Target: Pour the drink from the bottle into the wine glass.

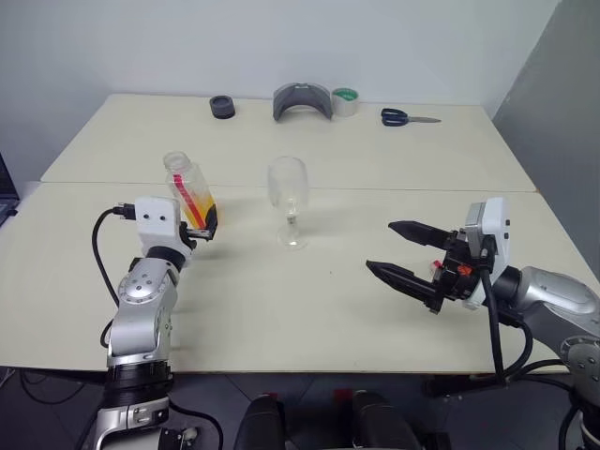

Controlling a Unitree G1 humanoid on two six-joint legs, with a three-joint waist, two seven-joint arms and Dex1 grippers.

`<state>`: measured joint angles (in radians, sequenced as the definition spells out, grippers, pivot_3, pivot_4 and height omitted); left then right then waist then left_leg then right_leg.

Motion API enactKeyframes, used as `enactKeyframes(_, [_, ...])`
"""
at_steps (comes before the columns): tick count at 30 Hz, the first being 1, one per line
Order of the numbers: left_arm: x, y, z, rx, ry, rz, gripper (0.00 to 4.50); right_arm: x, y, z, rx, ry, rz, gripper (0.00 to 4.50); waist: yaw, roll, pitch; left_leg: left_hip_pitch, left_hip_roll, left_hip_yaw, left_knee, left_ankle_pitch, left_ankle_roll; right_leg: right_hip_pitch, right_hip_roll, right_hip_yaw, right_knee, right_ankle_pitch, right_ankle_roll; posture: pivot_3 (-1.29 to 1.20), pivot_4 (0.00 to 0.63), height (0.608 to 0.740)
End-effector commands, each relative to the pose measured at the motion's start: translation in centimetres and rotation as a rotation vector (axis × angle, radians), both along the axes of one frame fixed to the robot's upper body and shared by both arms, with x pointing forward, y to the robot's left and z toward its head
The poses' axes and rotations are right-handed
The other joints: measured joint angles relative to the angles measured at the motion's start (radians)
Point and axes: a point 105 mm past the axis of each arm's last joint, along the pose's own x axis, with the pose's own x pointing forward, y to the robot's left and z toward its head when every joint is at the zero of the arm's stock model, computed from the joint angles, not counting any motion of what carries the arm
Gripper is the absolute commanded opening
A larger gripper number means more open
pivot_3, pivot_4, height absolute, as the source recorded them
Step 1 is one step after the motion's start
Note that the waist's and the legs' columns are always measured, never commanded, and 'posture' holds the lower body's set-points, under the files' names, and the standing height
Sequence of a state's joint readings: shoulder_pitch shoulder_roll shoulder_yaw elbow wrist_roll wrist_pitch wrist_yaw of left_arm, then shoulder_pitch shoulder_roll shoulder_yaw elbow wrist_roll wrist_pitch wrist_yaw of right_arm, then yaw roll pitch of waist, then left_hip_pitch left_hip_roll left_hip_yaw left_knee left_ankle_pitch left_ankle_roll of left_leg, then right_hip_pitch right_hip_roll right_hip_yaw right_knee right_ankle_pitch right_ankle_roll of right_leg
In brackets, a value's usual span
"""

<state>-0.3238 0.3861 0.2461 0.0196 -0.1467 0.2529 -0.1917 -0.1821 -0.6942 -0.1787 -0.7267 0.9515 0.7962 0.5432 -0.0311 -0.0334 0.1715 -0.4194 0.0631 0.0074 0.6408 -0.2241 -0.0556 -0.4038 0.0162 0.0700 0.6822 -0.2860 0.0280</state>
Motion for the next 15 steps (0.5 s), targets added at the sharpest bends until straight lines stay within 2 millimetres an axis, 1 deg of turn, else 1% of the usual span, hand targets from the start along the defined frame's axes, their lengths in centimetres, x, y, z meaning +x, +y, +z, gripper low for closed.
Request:
enactKeyframes(1, [0.4,0.0,1.4,0.034,-0.05,-0.011,4.5,-0.9,0.1,1.4,0.003,-0.053,0.029,4.48,0.0,0.0,0.0,0.0,0.0,0.0,0.0,0.0,0.0,0.0,0.0,0.0,0.0,0.0,0.0,0.0,0.15,0.74])
enactKeyframes(6, [1.6,0.4,1.6,0.039,-0.06,-0.011,4.5,-1.5,0.5,2.6,0.013,-0.069,0.077,4.48,0.0,0.0,0.0,0.0,0.0,0.0,0.0,0.0,0.0,0.0,0.0,0.0,0.0,0.0,0.0,0.0,0.15,0.74])
enactKeyframes(10, [2.9,0.5,1.4,0.035,-0.062,-0.01,4.5,-1.6,0.7,3.4,0.019,-0.083,0.087,4.48,0.001,0.0,0.0,-0.001,0.0,-0.001,0.0,0.0,0.0,0.0,0.0,-0.001,0.0,0.0,0.0,0.0,0.15,0.74])
enactKeyframes(15, [4.6,0.3,1.2,0.023,-0.072,-0.007,4.5,-1.6,0.8,3.7,0.017,-0.086,0.082,4.48,0.002,0.0,0.0,-0.002,0.0,-0.002,0.001,0.0,0.0,0.0,0.0,-0.002,0.0,0.0,0.0,0.0,0.15,0.74])
